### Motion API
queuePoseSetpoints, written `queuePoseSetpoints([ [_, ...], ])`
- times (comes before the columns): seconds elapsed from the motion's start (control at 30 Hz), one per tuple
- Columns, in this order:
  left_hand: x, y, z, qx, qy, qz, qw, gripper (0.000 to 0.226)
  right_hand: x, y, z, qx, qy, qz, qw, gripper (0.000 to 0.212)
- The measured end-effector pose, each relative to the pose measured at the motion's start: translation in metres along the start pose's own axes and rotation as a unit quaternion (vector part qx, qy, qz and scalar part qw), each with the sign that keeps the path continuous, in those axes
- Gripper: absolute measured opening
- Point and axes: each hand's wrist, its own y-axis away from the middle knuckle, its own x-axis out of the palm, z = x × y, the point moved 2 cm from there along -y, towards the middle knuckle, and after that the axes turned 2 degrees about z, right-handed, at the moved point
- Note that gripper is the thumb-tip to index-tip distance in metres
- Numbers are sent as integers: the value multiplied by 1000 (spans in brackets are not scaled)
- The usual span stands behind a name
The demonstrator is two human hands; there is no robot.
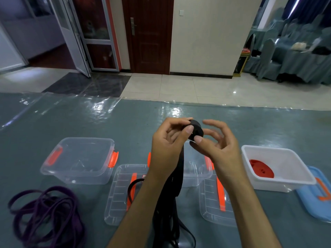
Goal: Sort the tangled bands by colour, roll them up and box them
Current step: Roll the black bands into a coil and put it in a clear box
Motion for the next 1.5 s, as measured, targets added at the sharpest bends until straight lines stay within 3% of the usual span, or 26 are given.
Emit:
queuePoseSetpoints([
  [0.13,1,3,3,-5,-10,7,1000,16,-3,0,1,-21,8,-35,999,23],
  [0.23,6,4,3,-8,-37,20,999,26,-2,1,1,-42,-17,-73,996,26],
  [0.37,-1,0,1,-11,-65,40,997,27,-3,2,1,-29,-34,-53,998,22],
  [0.47,-3,3,1,-24,-67,55,996,25,-7,0,7,-15,14,-58,998,30],
  [0.57,0,8,5,-50,-43,22,998,21,-7,0,12,-34,43,-70,996,29],
  [0.73,9,6,4,-21,-41,15,999,21,4,4,7,-64,4,-89,994,27],
  [0.83,3,3,1,-15,-77,27,997,25,3,3,4,-37,-15,-76,996,24],
  [0.93,-5,1,-2,9,-127,54,990,25,-3,-2,10,-24,51,-59,997,37],
  [1.1,0,5,-5,-38,-45,-36,998,32,-6,-7,19,-50,52,-36,997,27],
  [1.3,-2,-4,-15,-77,9,9,997,24,-8,-6,13,-57,-21,-39,997,20],
  [1.4,-1,-6,-20,-84,20,30,996,27,-7,-5,9,-33,-21,-32,999,26],
  [1.5,1,-4,-19,-94,6,21,995,27,-8,-4,16,-70,-6,-40,997,22],
])
